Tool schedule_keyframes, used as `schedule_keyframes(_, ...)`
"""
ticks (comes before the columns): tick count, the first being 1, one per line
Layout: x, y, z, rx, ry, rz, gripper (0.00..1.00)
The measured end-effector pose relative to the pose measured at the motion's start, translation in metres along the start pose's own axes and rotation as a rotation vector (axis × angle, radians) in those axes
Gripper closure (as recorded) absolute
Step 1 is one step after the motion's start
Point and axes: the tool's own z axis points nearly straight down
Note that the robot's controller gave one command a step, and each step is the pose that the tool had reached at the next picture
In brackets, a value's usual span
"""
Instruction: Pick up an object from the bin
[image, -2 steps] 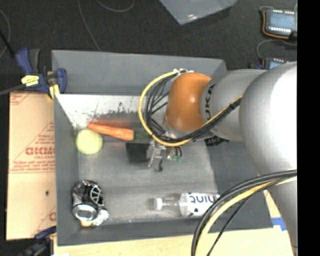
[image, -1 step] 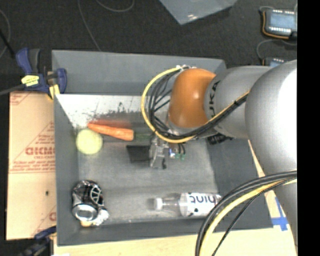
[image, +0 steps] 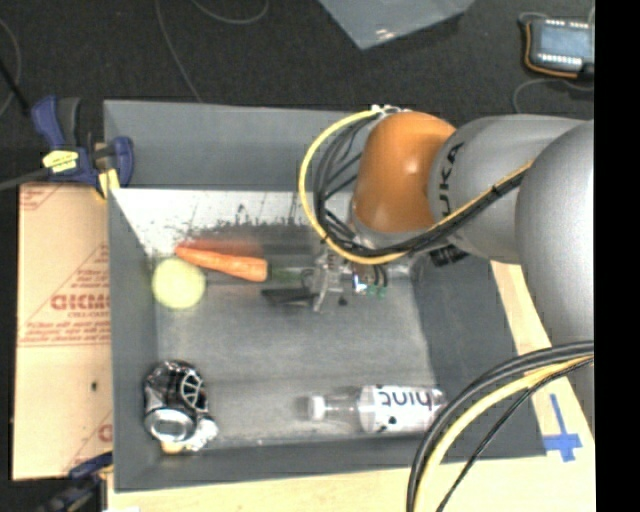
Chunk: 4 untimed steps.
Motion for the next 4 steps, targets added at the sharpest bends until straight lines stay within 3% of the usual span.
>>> schedule_keyframes(1,-0.013,-0.0425,0.058,0.006,0.025,-0.021,0.0)
schedule_keyframes(2,-0.0142,-0.0403,0.0554,0.005,0.021,-0.024,1.0)
schedule_keyframes(4,-0.015,-0.0341,0.0553,0.005,0.018,-0.029,1.0)
